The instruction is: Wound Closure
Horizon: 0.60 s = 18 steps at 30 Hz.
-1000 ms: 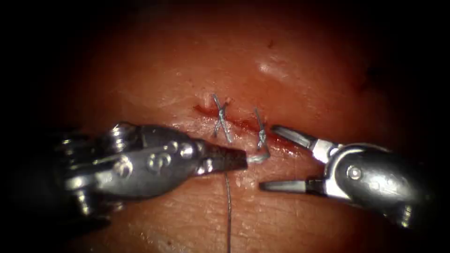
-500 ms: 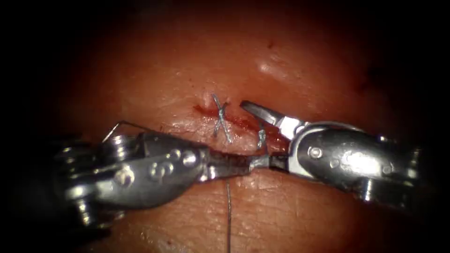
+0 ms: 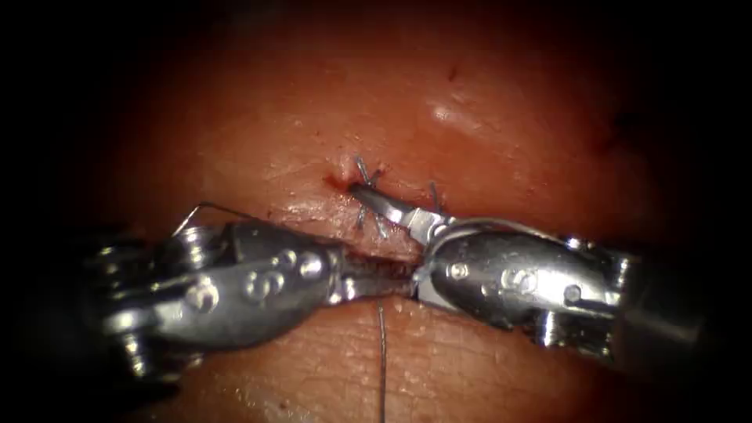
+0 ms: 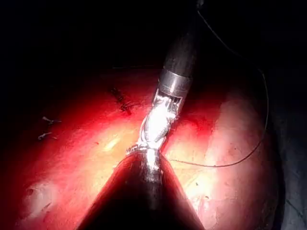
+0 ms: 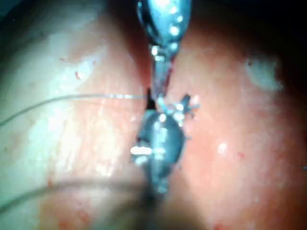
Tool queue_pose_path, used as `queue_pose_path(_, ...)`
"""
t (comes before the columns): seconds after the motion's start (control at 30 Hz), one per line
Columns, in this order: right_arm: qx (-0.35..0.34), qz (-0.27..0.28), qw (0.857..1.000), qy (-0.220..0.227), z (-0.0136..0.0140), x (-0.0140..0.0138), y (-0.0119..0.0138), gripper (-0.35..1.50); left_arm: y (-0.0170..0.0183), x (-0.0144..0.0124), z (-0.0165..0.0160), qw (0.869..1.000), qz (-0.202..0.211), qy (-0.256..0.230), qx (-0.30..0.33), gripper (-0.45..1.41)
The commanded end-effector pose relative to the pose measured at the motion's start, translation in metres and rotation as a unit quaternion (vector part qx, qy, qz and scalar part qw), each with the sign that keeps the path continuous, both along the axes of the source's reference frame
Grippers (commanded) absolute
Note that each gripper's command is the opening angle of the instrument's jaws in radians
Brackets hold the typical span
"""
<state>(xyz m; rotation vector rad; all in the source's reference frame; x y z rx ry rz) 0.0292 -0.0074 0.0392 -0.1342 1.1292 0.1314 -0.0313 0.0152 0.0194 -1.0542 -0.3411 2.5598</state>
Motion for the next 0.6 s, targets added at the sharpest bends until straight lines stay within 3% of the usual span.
queue_pose_path(0.03, -0.001, 0.0, 1.0, 0.001, 0.0006, 0.0007, 0.0001, 1.33, 0.0002, -0.0005, 0.0005, 1.0, 0.0, -0.002, -0.001, -0.45)
queue_pose_path(0.2, -0.003, 0.004, 1.0, 0.0, 0.0007, 0.0005, 0.0002, 1.25, 0.0001, -0.0005, 0.0004, 1.0, 0.0, -0.003, 0.0, -0.45)
queue_pose_path(0.3, -0.003, 0.004, 1.0, 0.0, 0.0007, 0.0003, 0.0002, 1.09, 0.0, -0.0005, 0.0003, 1.0, 0.0, -0.002, 0.0, -0.45)
queue_pose_path(0.33, -0.002, 0.003, 1.0, 0.001, 0.0006, 0.0003, 0.0002, 0.94, 0.0, -0.0005, 0.0003, 1.0, 0.0, -0.002, 0.0, -0.45)
queue_pose_path(0.37, 0.0, -0.001, 1.0, 0.002, 0.0006, 0.0002, 0.0002, 0.61, 0.0, -0.0006, 0.0003, 1.0, 0.0, -0.002, 0.0, -0.45)
queue_pose_path(0.4, 0.003, -0.007, 1.0, 0.001, 0.0005, 0.0002, 0.0003, 0.39, 0.0, -0.0006, 0.0003, 1.0, 0.0, -0.002, 0.0, -0.45)
queue_pose_path(0.47, 0.002, -0.01, 1.0, 0.0, 0.0005, 0.0002, 0.0003, 0.12, 0.0, -0.0006, 0.0003, 1.0, 0.0, -0.002, 0.0, -0.45)
queue_pose_path(0.53, -0.001, -0.025, 1.0, -0.001, 0.0005, 0.0002, 0.0003, -0.32, 0.0, -0.0006, 0.0002, 1.0, 0.0, -0.003, 0.001, -0.45)
queue_pose_path(0.6, 0.004, -0.054, 0.998, -0.008, 0.0006, 0.0002, 0.0, -0.35, -0.0001, -0.0006, 0.0002, 1.0, 0.0, -0.003, 0.001, -0.45)
